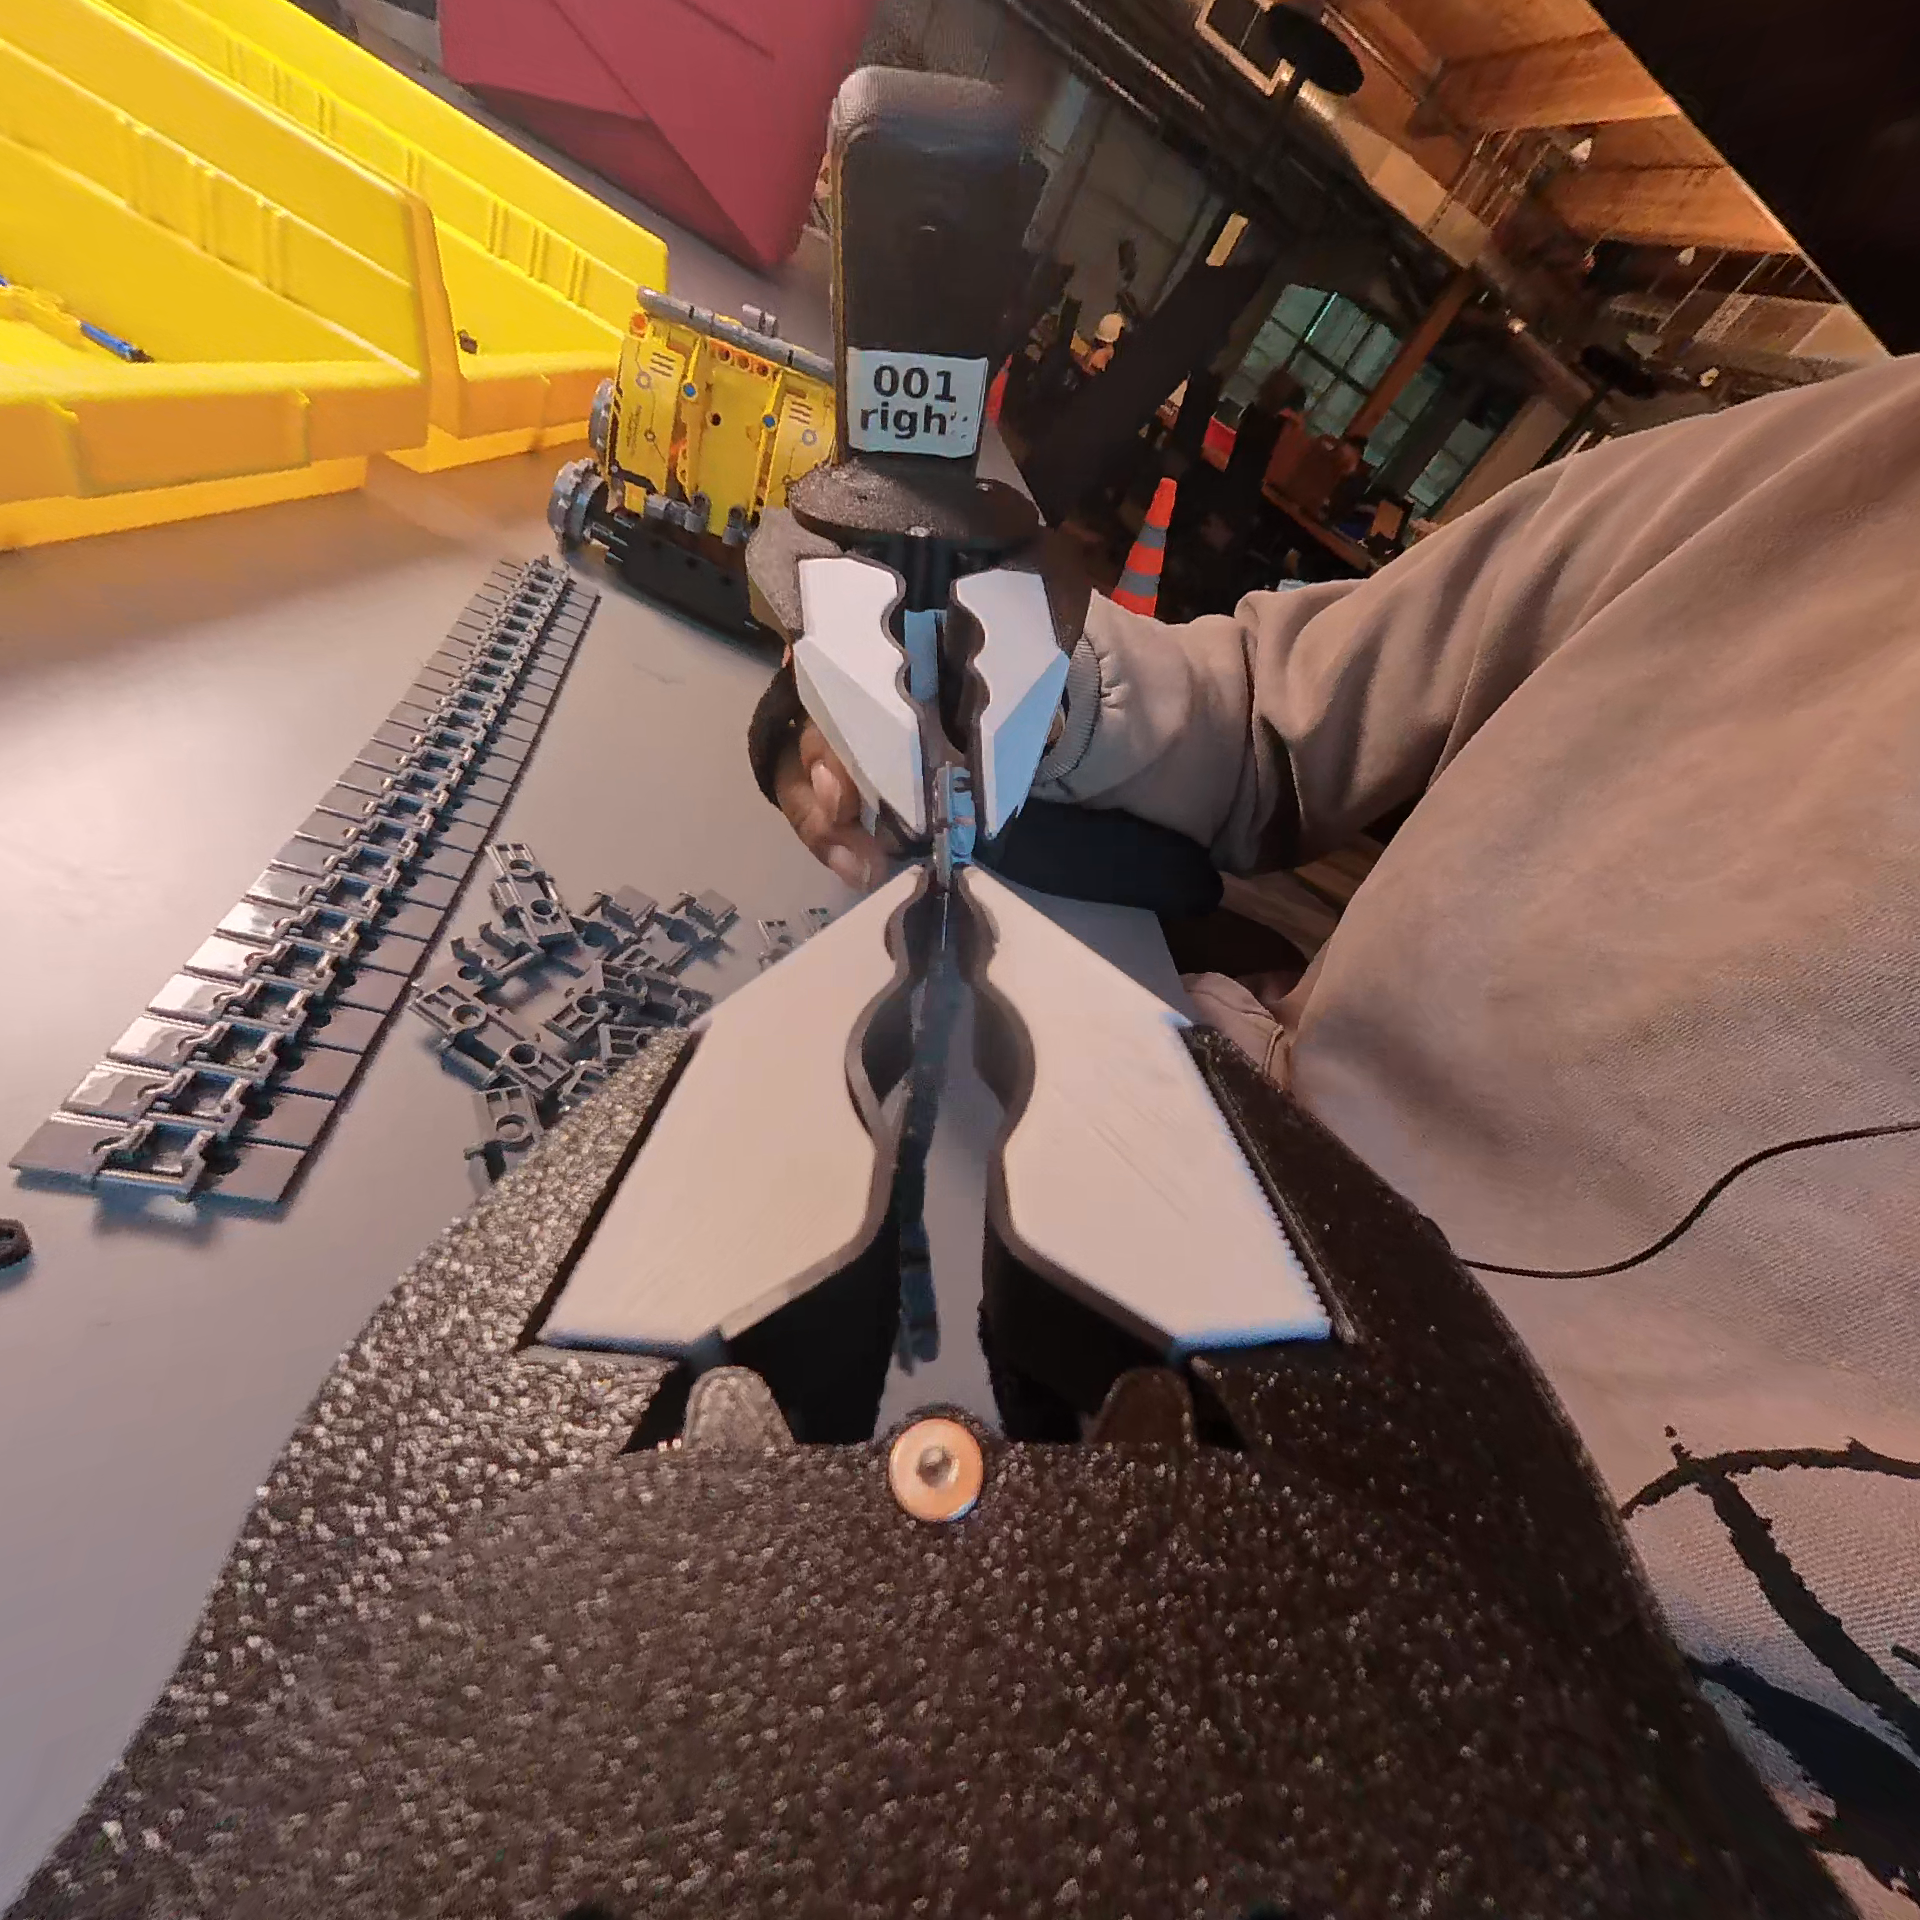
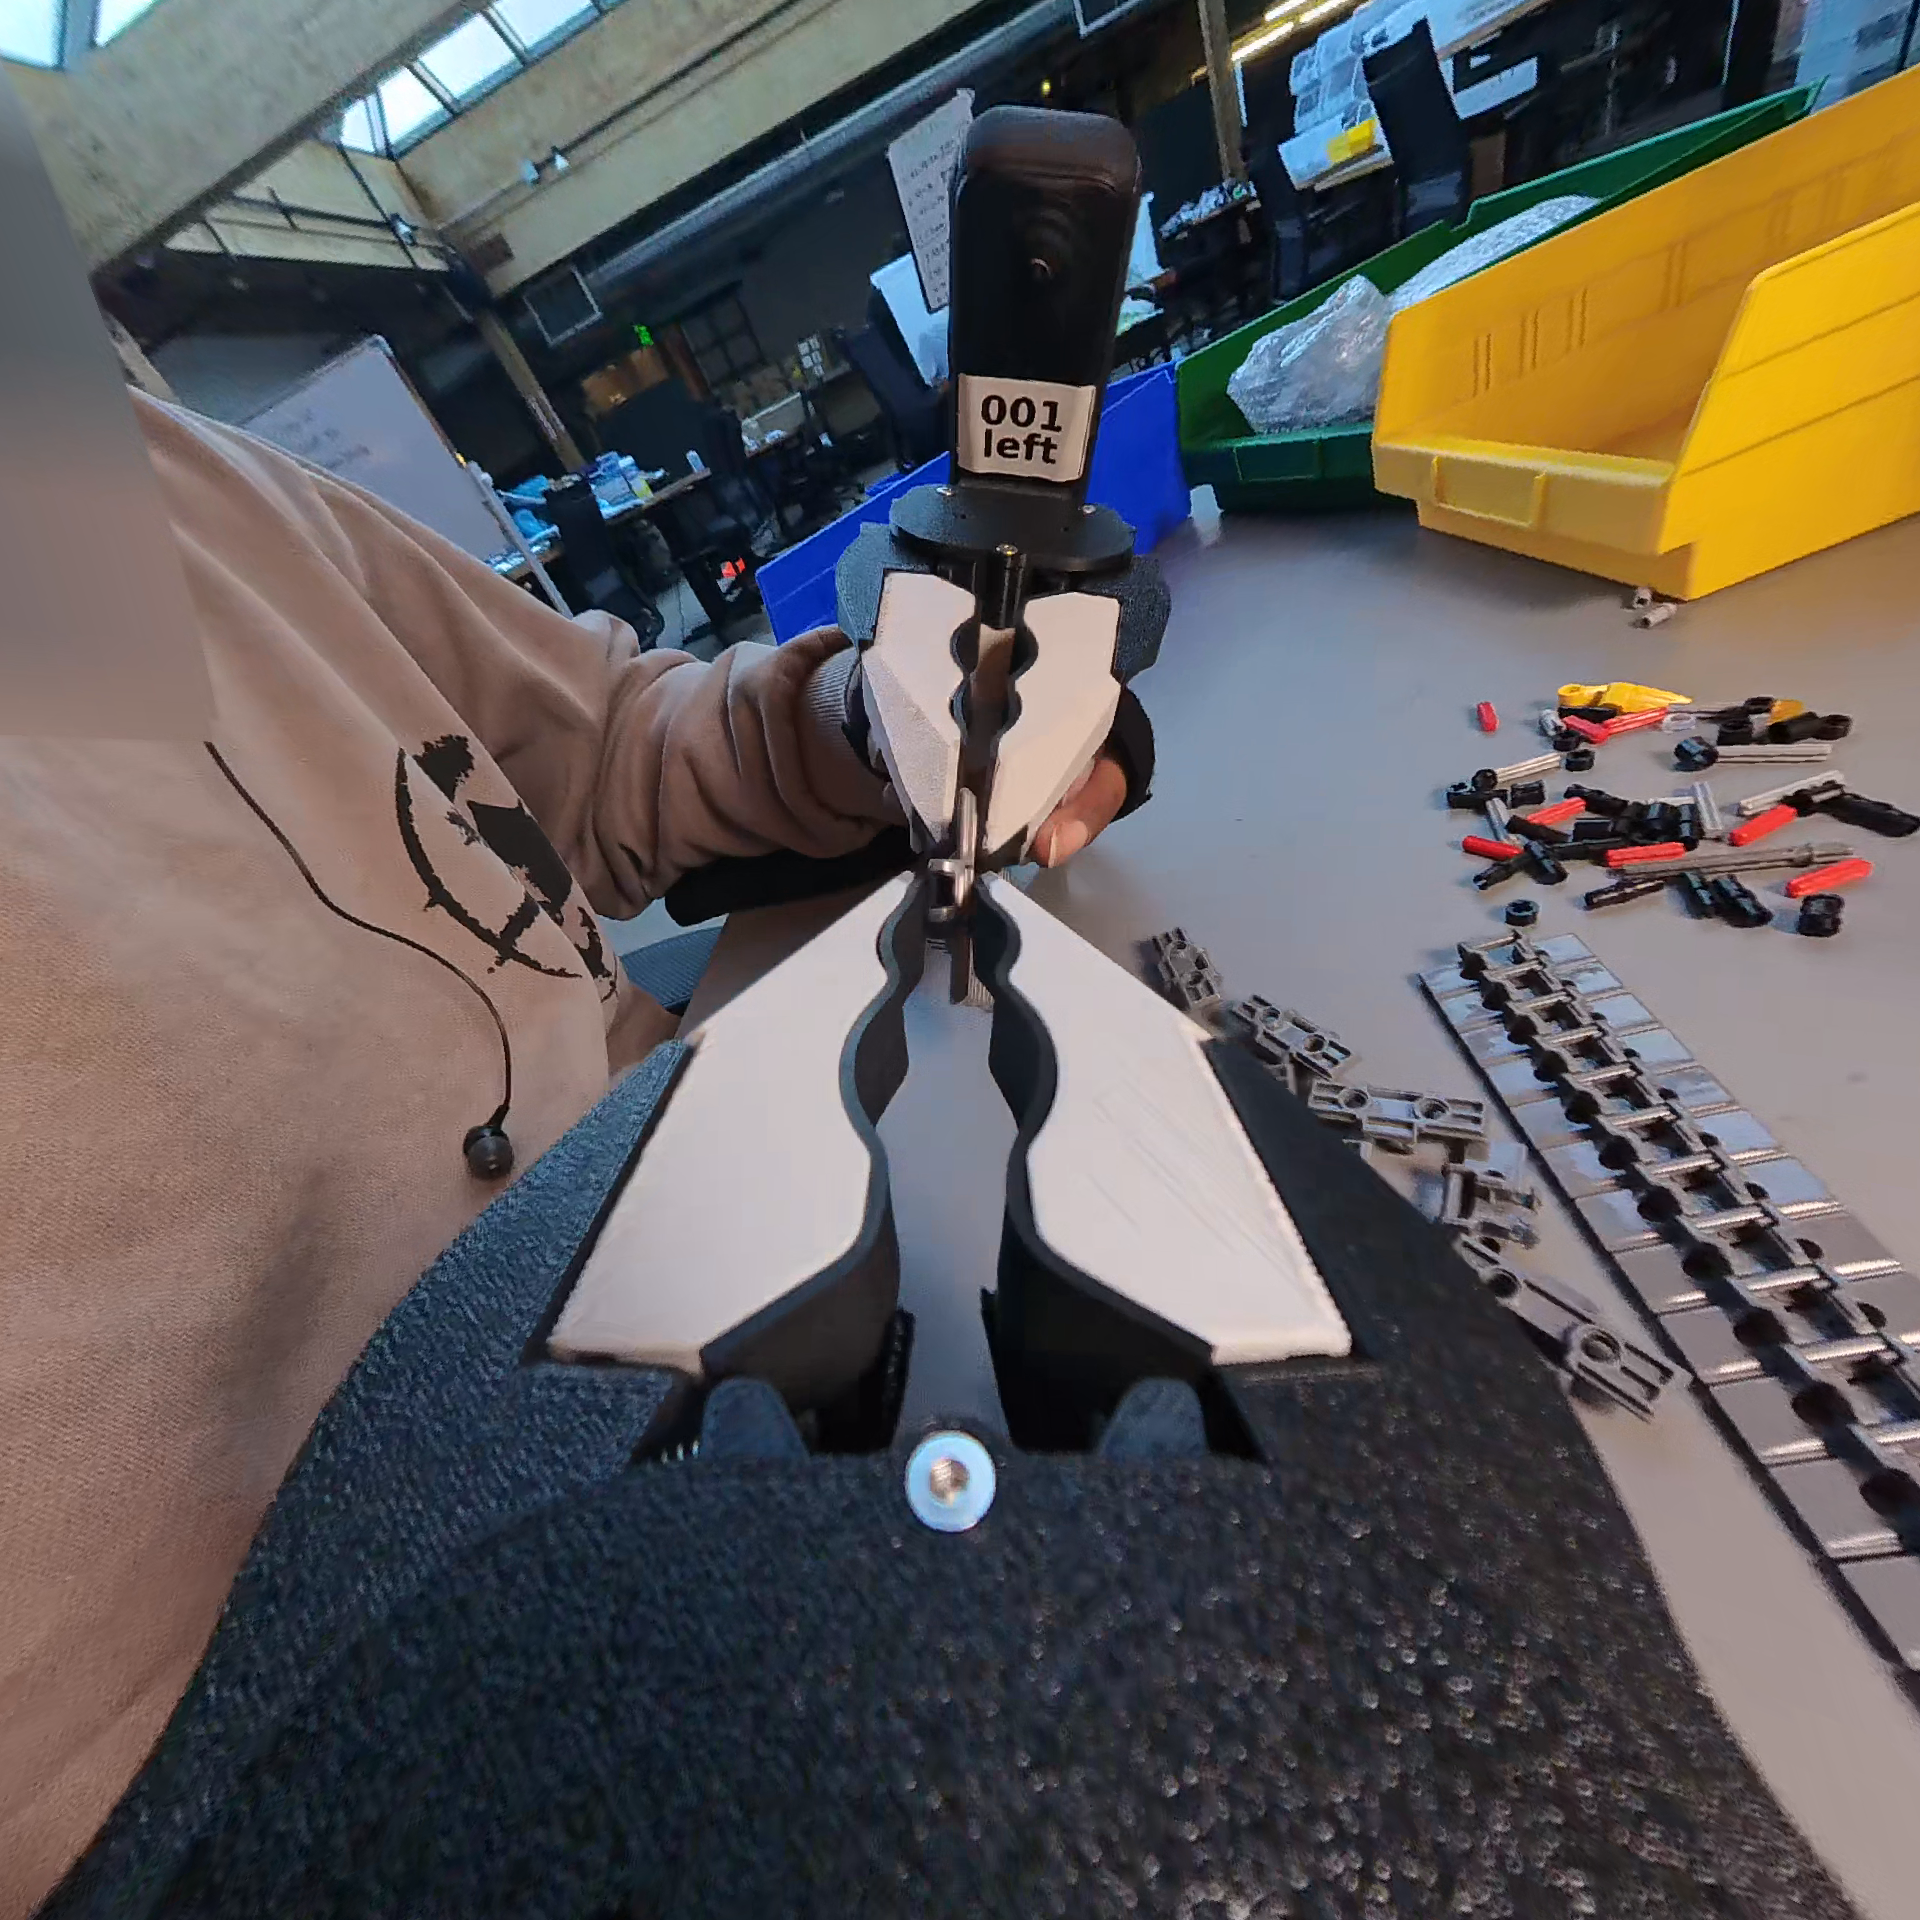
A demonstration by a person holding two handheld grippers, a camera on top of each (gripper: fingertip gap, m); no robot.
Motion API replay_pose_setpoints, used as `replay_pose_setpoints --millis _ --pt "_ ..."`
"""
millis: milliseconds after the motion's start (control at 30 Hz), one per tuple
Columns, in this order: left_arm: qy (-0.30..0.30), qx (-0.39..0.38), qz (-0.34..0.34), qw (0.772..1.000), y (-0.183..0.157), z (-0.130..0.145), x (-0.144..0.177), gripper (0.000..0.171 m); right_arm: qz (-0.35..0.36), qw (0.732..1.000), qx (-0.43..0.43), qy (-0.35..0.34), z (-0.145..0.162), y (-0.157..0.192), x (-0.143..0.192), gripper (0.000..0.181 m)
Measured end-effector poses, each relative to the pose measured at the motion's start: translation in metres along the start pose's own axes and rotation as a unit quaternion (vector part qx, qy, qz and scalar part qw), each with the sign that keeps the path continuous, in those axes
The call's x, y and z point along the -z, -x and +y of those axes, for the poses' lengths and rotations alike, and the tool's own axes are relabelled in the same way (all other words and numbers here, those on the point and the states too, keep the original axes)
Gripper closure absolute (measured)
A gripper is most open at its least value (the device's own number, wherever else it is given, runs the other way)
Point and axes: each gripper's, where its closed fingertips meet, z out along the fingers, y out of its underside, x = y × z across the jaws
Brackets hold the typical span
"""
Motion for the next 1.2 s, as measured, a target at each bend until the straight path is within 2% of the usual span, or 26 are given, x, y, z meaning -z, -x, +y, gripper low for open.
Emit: replay_pose_setpoints --millis 100,200,267,333,433,500,600,667,833,1100,1200 --pt "0.012 0.014 0.011 1.000 -0.002 0.003 0.000 0.170 0.006 1.000 0.012 0.003 0.001 0.000 -0.001 0.171" --pt "0.039 0.025 0.001 0.999 0.002 0.012 -0.002 0.170 0.023 0.999 0.023 0.008 0.001 -0.003 -0.003 0.128" --pt "0.051 0.031 0.001 0.998 0.002 0.016 -0.003 0.169 0.042 0.998 0.037 0.019 0.003 -0.007 -0.003 0.122" --pt "0.068 0.033 -0.006 0.997 0.004 0.022 -0.005 0.170 0.048 0.997 0.047 0.034 0.008 -0.008 -0.003 0.130" --pt "0.089 0.030 -0.009 0.996 0.003 0.028 -0.006 0.169 0.044 0.997 0.039 0.045 0.011 -0.008 -0.002 0.159" --pt "0.096 0.027 -0.008 0.995 0.002 0.030 -0.007 0.169 0.044 0.997 0.034 0.060 0.017 -0.009 -0.002 0.170" --pt "0.108 0.021 -0.013 0.994 0.002 0.033 -0.007 0.170 0.038 0.995 0.034 0.087 0.027 -0.007 -0.004 0.171" --pt "0.111 0.024 -0.013 0.993 0.002 0.034 -0.007 0.169 0.031 0.995 0.037 0.087 0.027 -0.004 -0.005 0.178" --pt "0.107 0.031 -0.012 0.994 0.004 0.035 -0.008 0.169 0.028 0.995 0.040 0.091 0.028 -0.003 -0.005 0.180" --pt "0.089 0.018 -0.004 0.996 0.001 0.029 -0.009 0.169 0.016 0.996 0.033 0.080 0.027 0.000 -0.006 0.180" --pt "0.074 0.043 0.011 0.996 -0.001 0.024 -0.009 0.169 0.015 0.997 0.043 0.068 0.022 0.002 -0.005 0.181"
